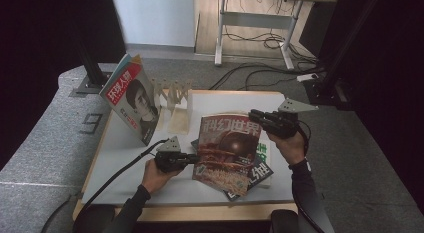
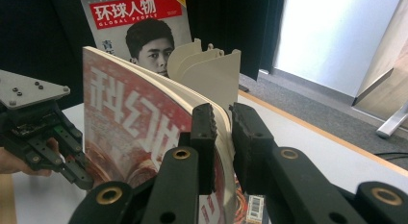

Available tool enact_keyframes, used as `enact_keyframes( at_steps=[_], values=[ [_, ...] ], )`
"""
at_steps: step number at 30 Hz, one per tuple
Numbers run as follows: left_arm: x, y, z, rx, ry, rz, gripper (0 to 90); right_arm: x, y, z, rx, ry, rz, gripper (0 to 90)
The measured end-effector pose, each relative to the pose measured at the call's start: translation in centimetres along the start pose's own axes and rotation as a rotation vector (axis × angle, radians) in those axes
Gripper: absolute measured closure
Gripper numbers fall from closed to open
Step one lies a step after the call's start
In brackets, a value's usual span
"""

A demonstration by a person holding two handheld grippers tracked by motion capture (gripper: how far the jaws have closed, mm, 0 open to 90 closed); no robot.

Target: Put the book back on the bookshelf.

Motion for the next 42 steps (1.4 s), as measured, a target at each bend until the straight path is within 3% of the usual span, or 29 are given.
enact_keyframes(
  at_steps=[9, 15, 21, 25, 27, 32, 33, 39, 42],
  values=[
    [-0.3, 0.3, 0.4, -0.018, 0.012, -0.007, 85.2, 0.2, 0.6, 0.6, -0.015, -0.04, -0.025, 68.9],
    [-0.3, 0.6, 0.8, -0.032, 0.018, 0.001, 85.4, 0.7, 1.4, 0.2, 0.015, -0.064, -0.019, 60.0],
    [-0.5, 0.8, 1.3, -0.038, 0.013, -0.009, 85.4, 1.2, 2.3, -0.2, 0.031, -0.08, -0.03, 58.4],
    [-0.5, 1.0, 1.5, -0.045, 0.012, -0.011, 85.3, 1.5, 3.4, -0.4, 0.033, -0.123, -0.069, 58.2],
    [-0.5, 1.0, 1.5, -0.046, 0.01, -0.014, 85.3, 1.7, 4.0, -0.5, 0.04, -0.143, -0.083, 58.8],
    [-0.5, 1.0, 1.5, -0.044, 0.017, 0.0, 85.2, 1.7, 4.5, -0.3, 0.027, -0.166, -0.115, 76.2],
    [-0.5, 1.0, 1.5, -0.043, 0.017, 0.004, 85.2, 1.7, 4.5, -0.3, 0.027, -0.166, -0.115, 76.2],
    [-0.1, 0.8, 1.6, -0.044, 0.02, 0.033, 84.9, 2.3, 3.6, -0.6, 0.04, -0.133, -0.074, 81.9],
    [0.1, 0.2, 1.8, -0.084, 0.014, 0.043, 84.9, 2.4, 2.9, -0.7, 0.034, -0.116, -0.056, 82.2]
  ],
)
Point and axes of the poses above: each handheld gripper's, and its own axes: z roughly backward along the jaws, y roughly out of its underside, x roughly to its left, the point moved 8 cm from there along -z, roughly forward along the jaws, and after that the axes turned 3 degrees about -y, right-handed, at the moved point
